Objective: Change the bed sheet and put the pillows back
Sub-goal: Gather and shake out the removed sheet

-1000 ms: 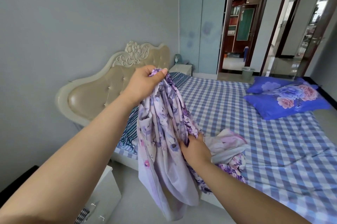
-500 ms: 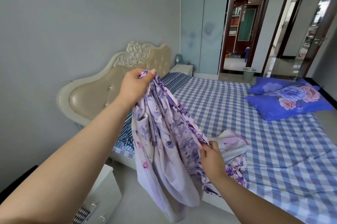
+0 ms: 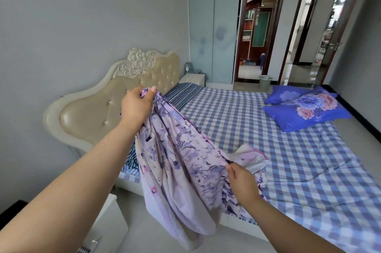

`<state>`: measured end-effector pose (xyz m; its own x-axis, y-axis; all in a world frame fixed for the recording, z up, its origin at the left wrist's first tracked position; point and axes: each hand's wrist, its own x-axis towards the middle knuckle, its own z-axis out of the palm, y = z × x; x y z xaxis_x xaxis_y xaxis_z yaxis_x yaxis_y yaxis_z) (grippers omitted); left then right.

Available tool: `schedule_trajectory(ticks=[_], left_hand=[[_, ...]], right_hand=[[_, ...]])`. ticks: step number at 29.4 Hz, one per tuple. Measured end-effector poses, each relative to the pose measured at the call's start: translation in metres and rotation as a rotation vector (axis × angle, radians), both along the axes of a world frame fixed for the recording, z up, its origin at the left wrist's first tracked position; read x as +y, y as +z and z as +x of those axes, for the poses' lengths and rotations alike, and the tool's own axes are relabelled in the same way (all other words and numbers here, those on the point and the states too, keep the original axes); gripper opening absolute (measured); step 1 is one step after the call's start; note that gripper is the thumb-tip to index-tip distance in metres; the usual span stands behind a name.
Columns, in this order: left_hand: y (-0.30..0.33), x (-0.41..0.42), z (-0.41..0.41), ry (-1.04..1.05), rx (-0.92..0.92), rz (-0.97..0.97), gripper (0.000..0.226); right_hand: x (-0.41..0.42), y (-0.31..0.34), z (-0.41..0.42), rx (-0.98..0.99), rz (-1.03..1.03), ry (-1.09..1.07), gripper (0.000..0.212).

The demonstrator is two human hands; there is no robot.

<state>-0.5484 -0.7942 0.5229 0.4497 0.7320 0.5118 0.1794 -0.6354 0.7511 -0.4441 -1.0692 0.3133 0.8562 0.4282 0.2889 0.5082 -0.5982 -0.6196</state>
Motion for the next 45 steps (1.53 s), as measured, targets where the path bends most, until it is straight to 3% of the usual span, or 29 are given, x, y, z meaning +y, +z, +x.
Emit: schedule_trajectory(ticks=[5, 11, 16, 22, 28, 33, 38, 40, 45], left_hand=[[-0.016, 0.008, -0.001, -0.004, 0.128, 0.118, 0.049], [-0.043, -0.004, 0.0, -0.174, 0.297, 0.284, 0.043], [-0.054, -0.025, 0.001, -0.144, 0.376, 0.244, 0.046], [-0.05, -0.057, 0.002, -0.034, 0.246, 0.095, 0.047], [-0.042, -0.117, 0.003, -0.049, 0.145, -0.052, 0.049], [-0.041, -0.166, 0.002, -0.123, 0.133, -0.112, 0.045], [-0.038, -0.205, 0.013, -0.341, 0.249, -0.264, 0.04], [-0.04, -0.222, 0.021, -0.488, 0.326, -0.314, 0.043], [-0.049, -0.275, 0.05, -0.692, 0.59, -0.238, 0.045]], right_hand=[[-0.012, 0.006, 0.006, 0.194, 0.15, -0.102, 0.03], [-0.039, 0.039, 0.043, 0.294, 0.116, -0.35, 0.031], [-0.071, 0.077, 0.063, 0.099, 0.08, -0.429, 0.031], [-0.121, 0.105, 0.056, -0.136, -0.248, -0.281, 0.023], [-0.181, 0.122, 0.024, -0.028, 0.23, -0.208, 0.045], [-0.233, 0.144, 0.004, 0.042, 0.542, -0.179, 0.043], [-0.289, 0.181, -0.002, 0.083, 0.683, -0.14, 0.039], [-0.312, 0.206, -0.01, 0.059, 0.75, -0.132, 0.048], [-0.349, 0.263, -0.02, 0.049, 0.933, -0.182, 0.055]])
